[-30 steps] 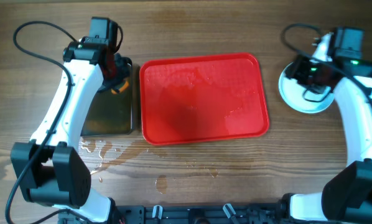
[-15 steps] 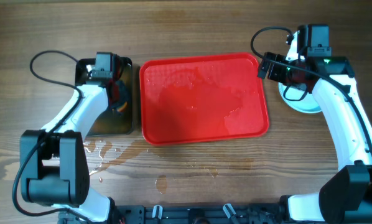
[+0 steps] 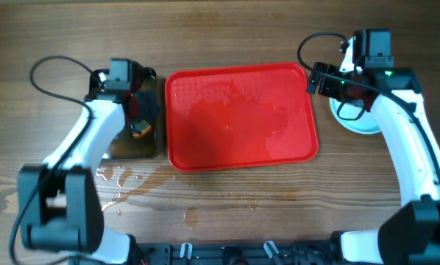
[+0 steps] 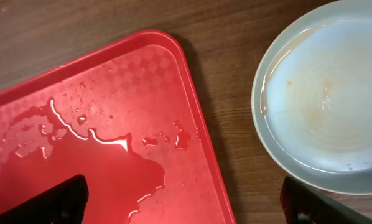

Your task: Clean dirty plates on tray and stack at the side

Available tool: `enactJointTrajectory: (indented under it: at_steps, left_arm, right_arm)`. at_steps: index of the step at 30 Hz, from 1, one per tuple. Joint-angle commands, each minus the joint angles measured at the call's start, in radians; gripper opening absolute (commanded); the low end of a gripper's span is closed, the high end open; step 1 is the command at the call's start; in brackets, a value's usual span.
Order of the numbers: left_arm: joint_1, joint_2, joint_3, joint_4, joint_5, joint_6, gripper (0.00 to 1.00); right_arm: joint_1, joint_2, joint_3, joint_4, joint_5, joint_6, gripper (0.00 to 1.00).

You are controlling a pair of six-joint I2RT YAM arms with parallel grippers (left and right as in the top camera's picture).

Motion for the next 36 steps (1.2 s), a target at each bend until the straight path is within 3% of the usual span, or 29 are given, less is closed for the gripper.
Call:
enactJointTrajectory:
  at_steps: [1,6,14,18,26,30,36]
  left_arm:
    - [0.005,-0.183,0.104,-0.047,-0.009,0.003,1.00]
    - [0.005,-0.331,0.105,-0.080,-0.009,0.004,1.00]
    - [0.005,-0.342,0.104,-0.081,-0.009,0.004,1.00]
    - [0.005,-0.342,0.104,-0.081,-0.009,0.004,1.00]
    - [0.005,-0.342,0.104,-0.081,-0.009,0.004,1.00]
    - [0.005,-0.342,0.104,-0.080,-0.009,0.004,1.00]
    - [0.005,-0.342,0.104,-0.080,-0.009,0.004,1.00]
  right_arm:
    - [0.000,-0.152,0.029,-0.003,0.018,-0.024,1.00]
    - [0.000,-0.372,0.031,0.004,0.041,-0.055,1.00]
    - [0.000,-0.713,0.030,0.003,0.032,-0.001,1.00]
    - [0.000,-0.780,0.030,0.001,0.033,0.092,1.00]
    - [0.000,-0.774,0.012,-0.098,0.092,0.085,1.00]
    - [0.000,-0.823,-0.105,0.043,0.108,0.082,1.00]
    - [0.011,-1.088,-0.565,0.451,0.058,-0.016,1.00]
